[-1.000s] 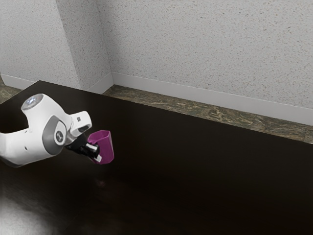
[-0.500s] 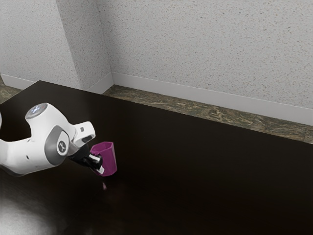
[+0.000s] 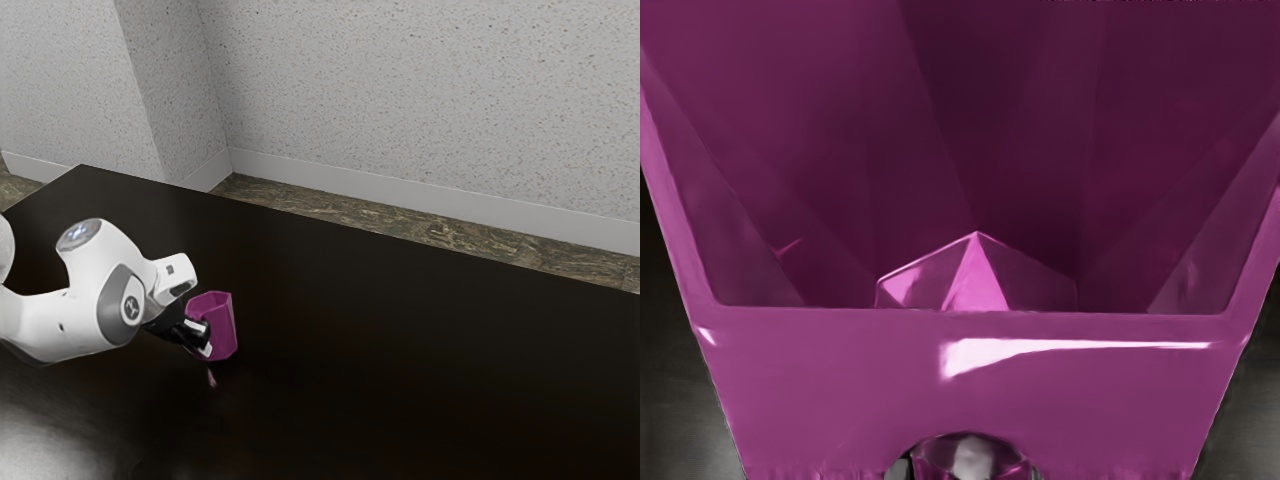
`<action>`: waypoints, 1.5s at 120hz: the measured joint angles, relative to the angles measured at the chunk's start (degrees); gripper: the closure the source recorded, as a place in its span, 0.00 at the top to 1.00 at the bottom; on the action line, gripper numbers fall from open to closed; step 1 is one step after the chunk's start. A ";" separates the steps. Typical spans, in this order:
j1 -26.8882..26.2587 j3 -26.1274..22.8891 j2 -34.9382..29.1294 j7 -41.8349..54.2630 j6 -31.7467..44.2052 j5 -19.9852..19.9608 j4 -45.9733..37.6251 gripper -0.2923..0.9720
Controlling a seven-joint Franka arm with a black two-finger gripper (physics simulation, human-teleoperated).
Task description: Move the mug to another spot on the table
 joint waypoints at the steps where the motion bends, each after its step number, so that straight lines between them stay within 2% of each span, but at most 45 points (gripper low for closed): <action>1: 0.00 0.00 0.03 0.00 0.10 -0.01 0.00 0.26; 14: -0.12 0.16 0.20 -0.04 0.94 -0.27 -0.33 0.45; 24: 0.18 -0.25 0.09 -0.31 1.20 -0.45 -1.58 0.55; 52: -0.84 -0.49 -1.62 -1.38 0.05 -0.73 -4.15 0.70; 84: -0.71 -0.50 -4.06 -2.73 -1.27 -0.95 -5.58 0.75; 115: -1.45 -1.28 -11.38 -5.98 -4.93 -0.98 -9.57 0.76; 154: -0.80 -2.67 -20.26 -10.55 -9.88 -0.34 -9.44 0.77; 180: 0.76 -2.58 -20.77 -12.91 -12.22 8.09 -4.56 0.77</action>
